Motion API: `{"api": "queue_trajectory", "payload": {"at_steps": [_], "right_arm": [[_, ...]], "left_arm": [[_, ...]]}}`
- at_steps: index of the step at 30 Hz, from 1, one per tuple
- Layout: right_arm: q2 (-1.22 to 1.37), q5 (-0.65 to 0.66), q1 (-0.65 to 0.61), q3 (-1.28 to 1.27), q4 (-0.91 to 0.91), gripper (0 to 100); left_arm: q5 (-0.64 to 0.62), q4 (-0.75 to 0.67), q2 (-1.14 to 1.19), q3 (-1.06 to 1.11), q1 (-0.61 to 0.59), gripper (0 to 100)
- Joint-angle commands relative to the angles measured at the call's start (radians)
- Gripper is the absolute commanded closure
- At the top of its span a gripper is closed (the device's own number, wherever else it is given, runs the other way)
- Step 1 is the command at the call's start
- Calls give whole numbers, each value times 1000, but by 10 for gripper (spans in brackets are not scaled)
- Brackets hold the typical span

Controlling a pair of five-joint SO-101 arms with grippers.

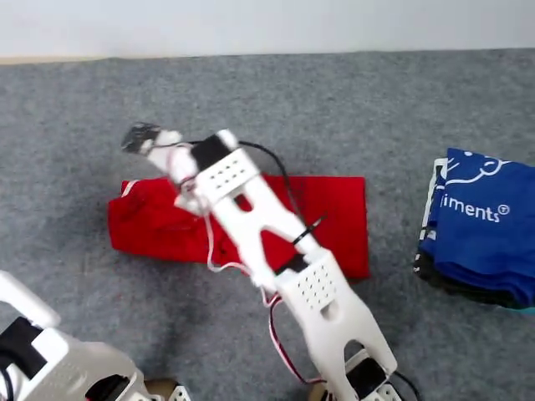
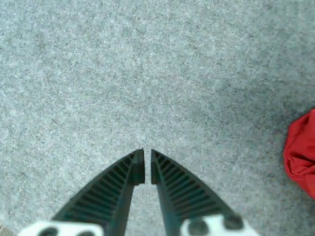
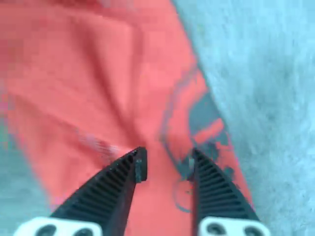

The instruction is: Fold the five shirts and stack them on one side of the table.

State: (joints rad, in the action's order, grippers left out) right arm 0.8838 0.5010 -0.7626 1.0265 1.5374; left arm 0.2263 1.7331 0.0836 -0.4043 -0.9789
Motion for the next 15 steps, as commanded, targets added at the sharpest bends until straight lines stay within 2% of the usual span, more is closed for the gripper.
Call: {"api": "queue_trajectory", "payload": {"at_steps": [1, 6, 9, 11, 15], "right_arm": [[-110, -12, -101, 49, 18, 990], [-79, -12, -188, 44, -2, 988], [-7, -11, -197, 46, -47, 987], [51, 3, -163, 49, -96, 987], [125, 117, -59, 51, -231, 987]], "left_arm": [[-3, -14, -14, -2, 3, 970], [-5, -15, -14, -2, 3, 970], [-5, -14, -14, -2, 3, 970], [-5, -12, -14, -2, 3, 970], [-5, -11, -14, -2, 3, 970]]}}
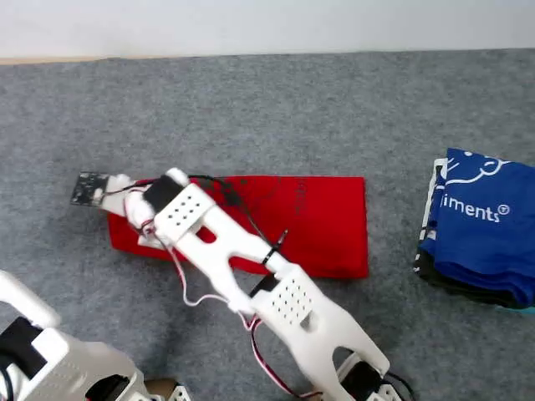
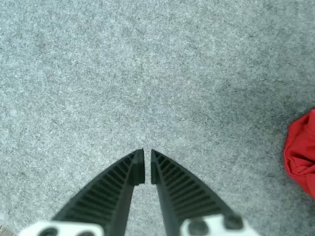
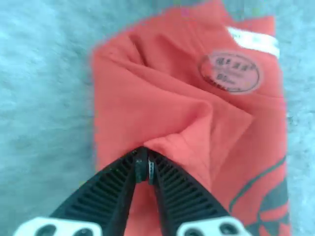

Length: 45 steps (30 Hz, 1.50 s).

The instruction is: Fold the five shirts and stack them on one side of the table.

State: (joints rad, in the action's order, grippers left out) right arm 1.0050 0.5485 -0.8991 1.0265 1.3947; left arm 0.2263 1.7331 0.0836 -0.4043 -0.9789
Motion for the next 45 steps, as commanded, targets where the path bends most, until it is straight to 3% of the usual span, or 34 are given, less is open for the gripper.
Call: {"api": "queue_trajectory", "payload": {"at_steps": [1, 7, 17, 26, 34, 39, 45], "right_arm": [[8, 97, 102, 51, -128, 987], [-1, 158, 193, 64, -278, 988], [-12, 147, 70, 203, 31, 988], [-10, -40, 114, 198, 377, 988], [97, -72, 174, 126, 375, 988], [87, -74, 173, 278, 400, 988], [-54, -169, 208, 370, 404, 988]], "left_arm": [[-5, -11, -14, -2, 3, 970], [-3, -11, -14, -2, 3, 970], [-6, -15, -23, 45, 71, 970], [-2, -17, -25, 45, 66, 970], [-3, -17, -17, 45, 87, 970], [-3, -17, -25, 41, 89, 970], [-3, 20, -55, 44, 84, 970]]}}
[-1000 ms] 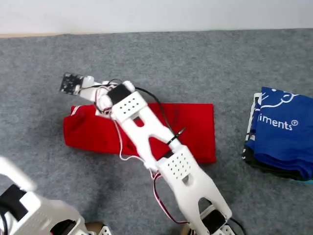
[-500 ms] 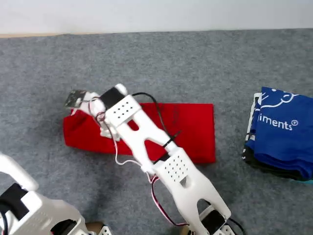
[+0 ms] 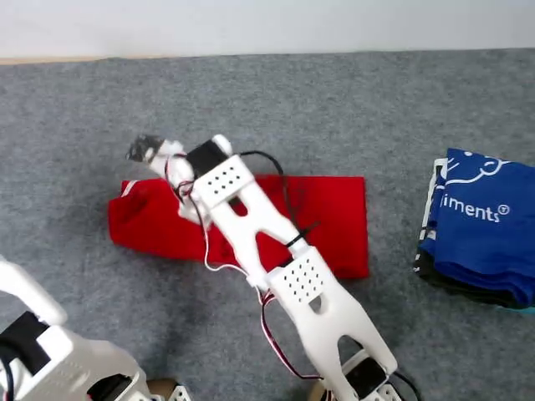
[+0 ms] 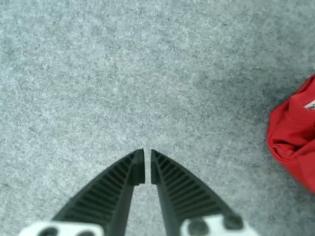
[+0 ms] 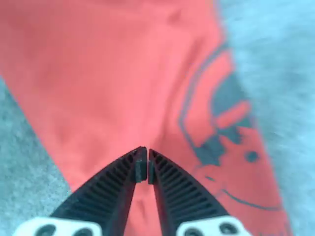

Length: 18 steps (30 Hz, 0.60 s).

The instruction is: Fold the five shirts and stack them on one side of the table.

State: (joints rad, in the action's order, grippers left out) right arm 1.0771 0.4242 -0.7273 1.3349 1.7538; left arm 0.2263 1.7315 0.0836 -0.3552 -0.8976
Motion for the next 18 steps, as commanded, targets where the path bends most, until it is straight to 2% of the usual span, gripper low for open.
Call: {"api": "queue_trajectory", "payload": {"at_steps": [1, 5, 10, 16, 18], "right_arm": [[-156, -63, 50, 54, 45, 988], [-292, -133, 139, -94, 45, 983], [-509, -198, 286, -440, 44, 983], [-676, -445, 404, -701, 42, 978], [-682, -502, 433, -749, 42, 932]], "left_arm": [[-5, 23, -77, -4, 3, 970], [-5, 23, -192, -1, 0, 970], [-5, 23, -330, 88, 5, 970], [-3, 23, -443, 272, 0, 969], [-3, 21, -474, 303, 5, 969]]}}
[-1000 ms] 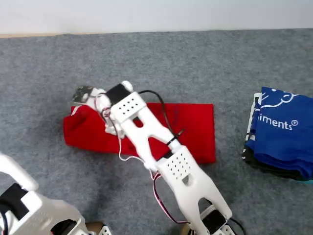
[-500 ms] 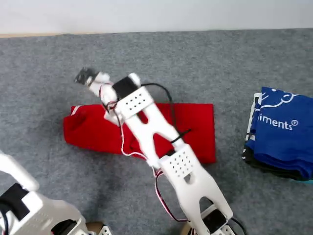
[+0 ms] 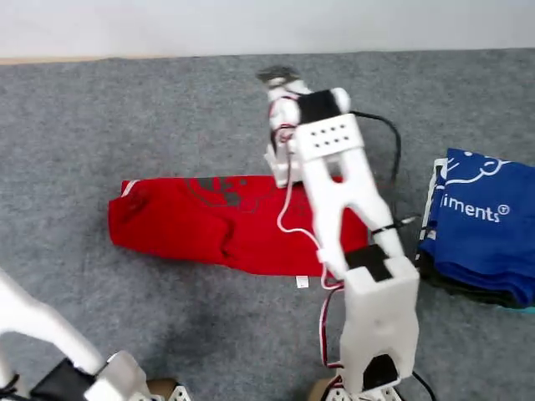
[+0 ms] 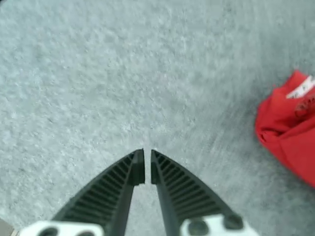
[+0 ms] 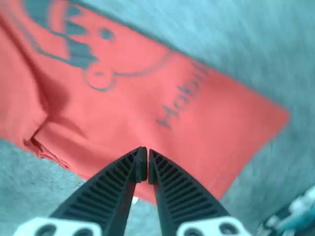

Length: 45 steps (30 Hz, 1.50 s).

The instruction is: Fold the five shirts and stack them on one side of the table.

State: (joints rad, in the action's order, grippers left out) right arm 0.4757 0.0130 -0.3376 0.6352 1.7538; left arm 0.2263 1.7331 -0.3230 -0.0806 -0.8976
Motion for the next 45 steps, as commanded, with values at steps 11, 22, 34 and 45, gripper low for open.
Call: {"api": "queue_trajectory", "payload": {"at_steps": [11, 22, 34, 45], "right_arm": [[81, -290, 191, -135, -35, 706], [272, -292, 205, -135, -133, 706], [344, -209, 200, -112, -117, 987], [341, -195, 193, 57, 39, 988]], "left_arm": [[68, 18, -87, 39, 6, 969], [80, 17, -87, 39, 8, 970], [78, 18, -87, 39, 8, 970], [78, 18, -87, 39, 8, 970]]}}
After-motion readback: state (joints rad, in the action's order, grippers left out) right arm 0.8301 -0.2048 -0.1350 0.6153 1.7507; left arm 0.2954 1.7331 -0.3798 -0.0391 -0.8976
